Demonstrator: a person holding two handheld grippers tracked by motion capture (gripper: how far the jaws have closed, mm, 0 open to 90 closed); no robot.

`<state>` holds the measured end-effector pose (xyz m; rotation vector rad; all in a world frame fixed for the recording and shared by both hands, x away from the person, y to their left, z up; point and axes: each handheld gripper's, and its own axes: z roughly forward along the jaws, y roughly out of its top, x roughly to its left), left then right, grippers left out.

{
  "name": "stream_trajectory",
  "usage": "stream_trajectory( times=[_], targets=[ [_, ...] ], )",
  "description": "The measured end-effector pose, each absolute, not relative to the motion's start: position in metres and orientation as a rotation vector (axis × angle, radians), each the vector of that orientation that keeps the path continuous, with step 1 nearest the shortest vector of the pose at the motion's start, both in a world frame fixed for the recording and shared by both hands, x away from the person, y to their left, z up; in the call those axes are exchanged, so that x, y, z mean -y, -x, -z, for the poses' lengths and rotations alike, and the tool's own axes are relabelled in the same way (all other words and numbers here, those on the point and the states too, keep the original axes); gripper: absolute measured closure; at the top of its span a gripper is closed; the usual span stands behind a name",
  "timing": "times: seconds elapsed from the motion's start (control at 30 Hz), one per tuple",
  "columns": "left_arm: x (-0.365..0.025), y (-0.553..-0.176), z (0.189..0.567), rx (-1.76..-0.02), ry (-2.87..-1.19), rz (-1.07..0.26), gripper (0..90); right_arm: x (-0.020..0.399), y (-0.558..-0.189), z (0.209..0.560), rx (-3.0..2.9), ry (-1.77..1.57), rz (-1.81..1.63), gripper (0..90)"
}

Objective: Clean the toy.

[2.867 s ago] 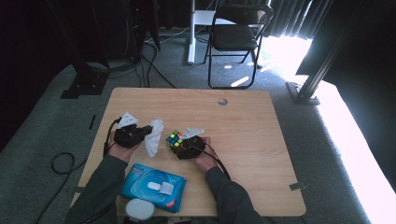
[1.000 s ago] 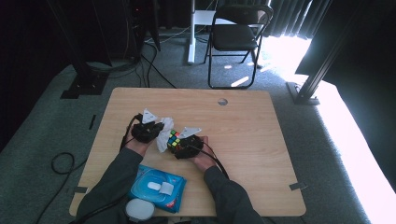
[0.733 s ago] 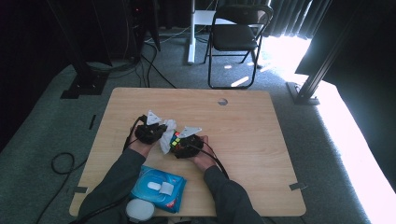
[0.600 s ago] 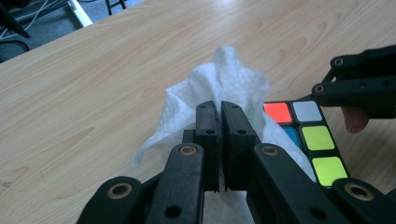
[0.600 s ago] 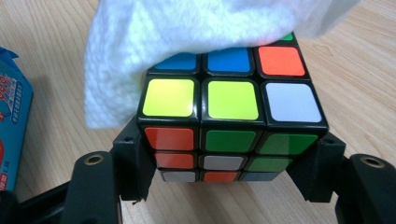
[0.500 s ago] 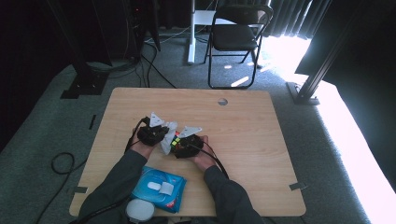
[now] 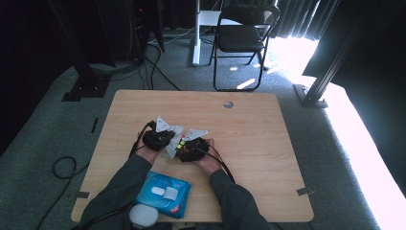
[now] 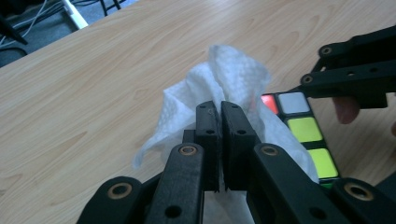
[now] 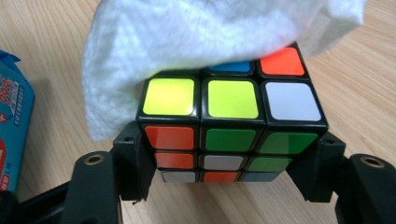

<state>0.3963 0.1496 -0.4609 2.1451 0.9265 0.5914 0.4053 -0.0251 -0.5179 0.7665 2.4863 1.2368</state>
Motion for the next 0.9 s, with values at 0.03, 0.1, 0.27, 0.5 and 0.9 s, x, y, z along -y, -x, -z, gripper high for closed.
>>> stream_trajectory(
  times=[0.03,0.1,0.27,0.5,0.9],
  targets=[
    [-0.149,-0.396,0.461,-0.919,-2.146,-0.592,86.7,0.025,-0.405,0.518,-2.486,-0.767,-1.236,33.9],
    [-0.148,-0.395,0.462,-0.913,-2.141,-0.591,86.6,0.025,-0.405,0.518,-2.486,-0.767,-1.235,33.9],
    [-0.144,-0.392,0.465,-0.859,-2.145,-0.552,86.3,0.026,-0.406,0.520,-2.489,-0.773,-1.229,33.9],
    [-0.131,-0.387,0.466,-0.771,-2.173,-0.505,86.4,0.025,-0.407,0.522,-2.495,-0.791,-1.225,33.9],
    [-0.127,-0.389,0.466,-0.727,-2.191,-0.490,86.2,0.025,-0.406,0.522,-2.495,-0.797,-1.230,33.9]
  ],
)
